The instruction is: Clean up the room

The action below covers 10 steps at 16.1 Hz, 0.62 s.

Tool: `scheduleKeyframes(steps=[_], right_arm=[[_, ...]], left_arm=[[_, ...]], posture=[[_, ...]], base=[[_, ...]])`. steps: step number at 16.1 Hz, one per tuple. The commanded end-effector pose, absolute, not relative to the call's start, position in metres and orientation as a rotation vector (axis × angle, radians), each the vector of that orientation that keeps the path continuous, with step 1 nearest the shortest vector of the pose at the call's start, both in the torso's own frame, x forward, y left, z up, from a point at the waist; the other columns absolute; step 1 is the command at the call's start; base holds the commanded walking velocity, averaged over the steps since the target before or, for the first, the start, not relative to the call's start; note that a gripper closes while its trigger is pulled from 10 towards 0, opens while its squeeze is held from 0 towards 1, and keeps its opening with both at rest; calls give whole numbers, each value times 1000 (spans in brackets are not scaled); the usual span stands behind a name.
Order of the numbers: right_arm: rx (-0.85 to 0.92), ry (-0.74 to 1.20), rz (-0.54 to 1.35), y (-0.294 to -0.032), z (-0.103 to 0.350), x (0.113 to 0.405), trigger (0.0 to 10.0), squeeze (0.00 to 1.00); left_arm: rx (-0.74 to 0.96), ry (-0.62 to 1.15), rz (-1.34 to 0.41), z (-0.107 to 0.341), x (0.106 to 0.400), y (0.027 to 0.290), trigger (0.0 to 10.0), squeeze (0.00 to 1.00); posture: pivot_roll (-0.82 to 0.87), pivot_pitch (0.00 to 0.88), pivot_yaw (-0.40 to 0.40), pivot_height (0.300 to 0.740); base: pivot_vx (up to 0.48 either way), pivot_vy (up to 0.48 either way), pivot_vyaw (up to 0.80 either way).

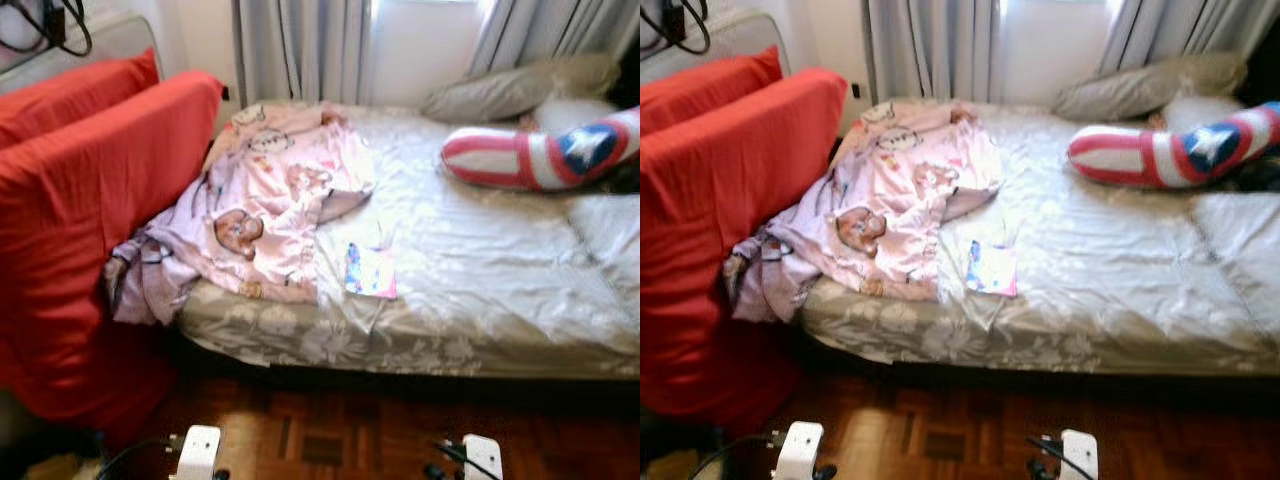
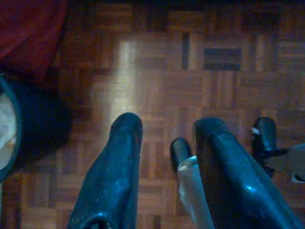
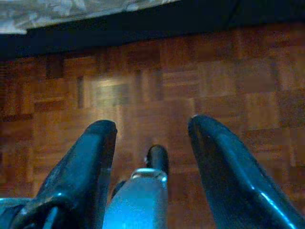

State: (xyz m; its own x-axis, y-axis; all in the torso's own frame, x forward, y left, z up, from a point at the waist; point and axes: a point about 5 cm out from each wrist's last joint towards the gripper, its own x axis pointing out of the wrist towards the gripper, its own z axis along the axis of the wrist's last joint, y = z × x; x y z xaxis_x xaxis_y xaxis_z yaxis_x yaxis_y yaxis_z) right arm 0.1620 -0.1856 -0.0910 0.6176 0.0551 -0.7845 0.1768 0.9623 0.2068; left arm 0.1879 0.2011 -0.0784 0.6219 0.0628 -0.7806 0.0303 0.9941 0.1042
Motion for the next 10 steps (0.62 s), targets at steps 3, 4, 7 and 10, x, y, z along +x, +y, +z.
scheduleKeyframes(steps=[3, 4, 7, 10], right_arm=[[278, 890, -88, -189, -90, 164, 10000, 0], [276, 889, -84, -189, -89, 164, 10000, 0], [233, 893, -53, -189, -89, 165, 10000, 0], [248, 888, -60, -188, -89, 165, 10000, 0]], left_arm=[[92, 902, 22, -78, 189, 201, 10000, 0], [99, 906, 16, -78, 188, 201, 10000, 0], [79, 912, 15, -79, 188, 200, 10000, 0], [75, 913, 17, -79, 188, 200, 10000, 0]], posture=[[48, 15, -16, 740], [47, 16, -16, 740], [50, 16, -19, 740], [49, 16, -19, 740]], base=[[0, 0, 0], [0, 0, 0], [100, 0, 0], [355, 0, 752]])
